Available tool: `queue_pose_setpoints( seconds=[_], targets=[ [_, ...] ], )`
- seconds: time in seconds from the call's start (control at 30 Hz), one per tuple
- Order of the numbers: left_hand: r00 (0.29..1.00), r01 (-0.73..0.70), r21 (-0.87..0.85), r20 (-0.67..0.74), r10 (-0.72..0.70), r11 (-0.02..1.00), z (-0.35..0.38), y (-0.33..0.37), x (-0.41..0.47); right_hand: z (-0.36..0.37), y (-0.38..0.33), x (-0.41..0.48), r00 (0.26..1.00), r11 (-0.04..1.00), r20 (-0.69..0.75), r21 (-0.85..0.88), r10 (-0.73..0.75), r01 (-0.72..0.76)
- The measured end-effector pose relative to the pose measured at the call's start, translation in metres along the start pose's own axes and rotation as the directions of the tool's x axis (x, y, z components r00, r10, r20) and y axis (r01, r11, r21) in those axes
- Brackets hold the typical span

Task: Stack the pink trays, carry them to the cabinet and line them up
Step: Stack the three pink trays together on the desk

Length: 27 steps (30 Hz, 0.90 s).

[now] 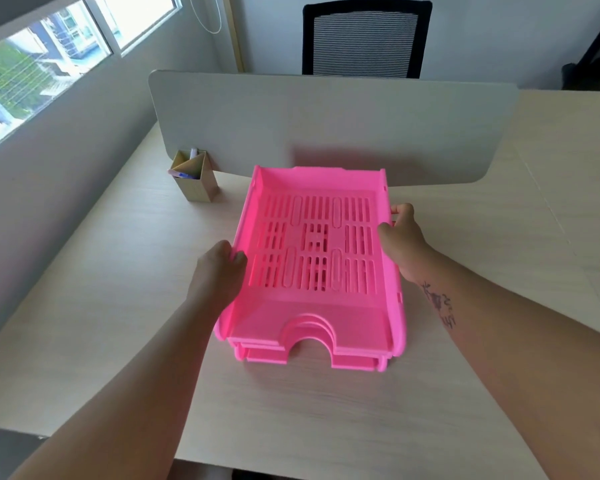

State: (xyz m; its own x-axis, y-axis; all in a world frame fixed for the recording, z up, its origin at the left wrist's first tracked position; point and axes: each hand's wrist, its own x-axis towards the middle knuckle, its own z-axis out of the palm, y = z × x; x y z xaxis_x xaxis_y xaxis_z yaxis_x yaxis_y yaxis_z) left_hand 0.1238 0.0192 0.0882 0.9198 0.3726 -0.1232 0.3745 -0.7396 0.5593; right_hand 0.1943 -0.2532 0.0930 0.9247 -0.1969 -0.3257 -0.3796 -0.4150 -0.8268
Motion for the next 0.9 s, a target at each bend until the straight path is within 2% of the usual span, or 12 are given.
queue_pose_setpoints(
  seconds=[0.23, 0.33, 0.4, 0.5, 0.6, 0.67, 0.9],
  targets=[
    [0.999, 0.05, -0.054, 0.013, -0.049, 0.997, 0.001, 0.005, 0.005, 0.004, 0.003, 0.002, 0.998, 0.998, -0.02, -0.03, -0.062, 0.062],
    [0.987, 0.146, -0.186, 0.094, -0.13, 0.972, 0.0, 0.005, -0.001, 0.002, 0.006, -0.01, 0.998, 0.998, 0.026, -0.037, -0.057, 0.058],
    [0.975, 0.183, -0.308, 0.176, -0.133, 0.933, 0.0, 0.001, -0.011, -0.001, 0.013, -0.026, 0.997, 0.999, 0.062, -0.025, -0.038, 0.039],
    [0.954, 0.198, -0.483, 0.293, -0.056, 0.853, -0.001, -0.015, -0.033, -0.004, 0.028, -0.057, 0.996, 0.999, 0.085, 0.031, -0.021, 0.019],
    [0.945, 0.221, -0.677, 0.327, 0.019, 0.702, 0.001, -0.041, -0.055, -0.001, 0.046, -0.088, 0.999, 0.992, 0.051, 0.125, 0.015, -0.022],
    [0.946, 0.212, -0.728, 0.319, 0.049, 0.651, 0.008, -0.055, -0.069, 0.003, 0.06, -0.104, 0.998, 0.982, 0.017, 0.183, 0.052, -0.055],
    [0.973, 0.162, -0.679, 0.231, -0.001, 0.716, 0.032, -0.067, -0.073, 0.03, 0.088, -0.128, 0.991, 0.973, -0.09, 0.214, 0.103, -0.082]
  ],
)
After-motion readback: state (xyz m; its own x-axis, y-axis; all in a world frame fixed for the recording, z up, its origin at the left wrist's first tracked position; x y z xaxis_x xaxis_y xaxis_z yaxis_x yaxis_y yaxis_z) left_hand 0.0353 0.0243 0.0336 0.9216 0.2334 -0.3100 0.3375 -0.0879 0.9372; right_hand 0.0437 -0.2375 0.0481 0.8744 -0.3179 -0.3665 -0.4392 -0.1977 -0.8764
